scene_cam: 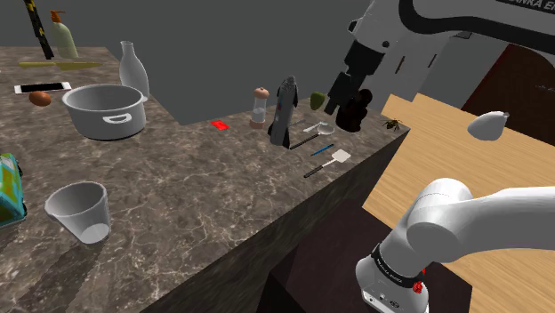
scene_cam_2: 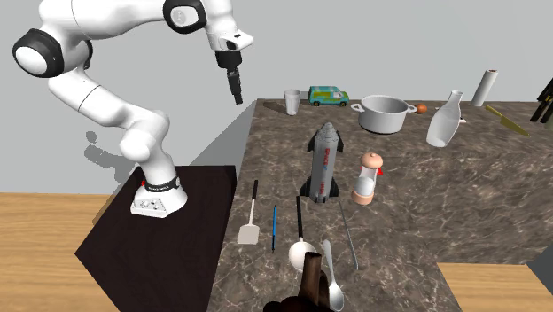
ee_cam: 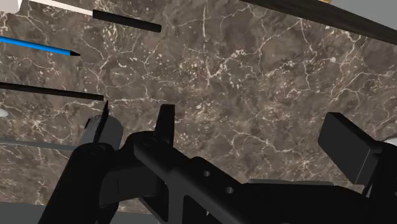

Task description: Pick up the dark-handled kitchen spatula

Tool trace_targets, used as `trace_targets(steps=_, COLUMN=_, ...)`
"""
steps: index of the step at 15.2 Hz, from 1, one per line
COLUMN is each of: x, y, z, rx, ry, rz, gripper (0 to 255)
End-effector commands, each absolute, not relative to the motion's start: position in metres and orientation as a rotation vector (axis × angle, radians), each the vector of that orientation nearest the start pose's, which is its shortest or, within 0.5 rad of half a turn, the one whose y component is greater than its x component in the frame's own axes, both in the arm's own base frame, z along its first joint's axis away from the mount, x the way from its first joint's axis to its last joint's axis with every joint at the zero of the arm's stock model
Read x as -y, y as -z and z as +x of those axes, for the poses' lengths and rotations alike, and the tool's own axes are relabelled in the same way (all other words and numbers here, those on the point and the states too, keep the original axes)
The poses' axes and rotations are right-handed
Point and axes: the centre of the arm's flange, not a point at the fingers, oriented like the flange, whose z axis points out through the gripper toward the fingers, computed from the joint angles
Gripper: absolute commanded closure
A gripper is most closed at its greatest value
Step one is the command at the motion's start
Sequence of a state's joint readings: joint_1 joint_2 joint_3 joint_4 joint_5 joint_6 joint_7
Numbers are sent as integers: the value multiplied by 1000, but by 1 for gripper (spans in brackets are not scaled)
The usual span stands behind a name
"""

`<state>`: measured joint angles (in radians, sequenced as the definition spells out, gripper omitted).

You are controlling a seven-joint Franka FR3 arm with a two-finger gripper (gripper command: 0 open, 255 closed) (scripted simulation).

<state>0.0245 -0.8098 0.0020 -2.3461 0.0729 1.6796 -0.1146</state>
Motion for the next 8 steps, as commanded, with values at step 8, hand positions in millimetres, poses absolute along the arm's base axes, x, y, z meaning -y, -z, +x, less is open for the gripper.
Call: trace_targets(steps=8, x=42, y=-541, z=299, rx=769, ry=192, rz=-2975, gripper=0)
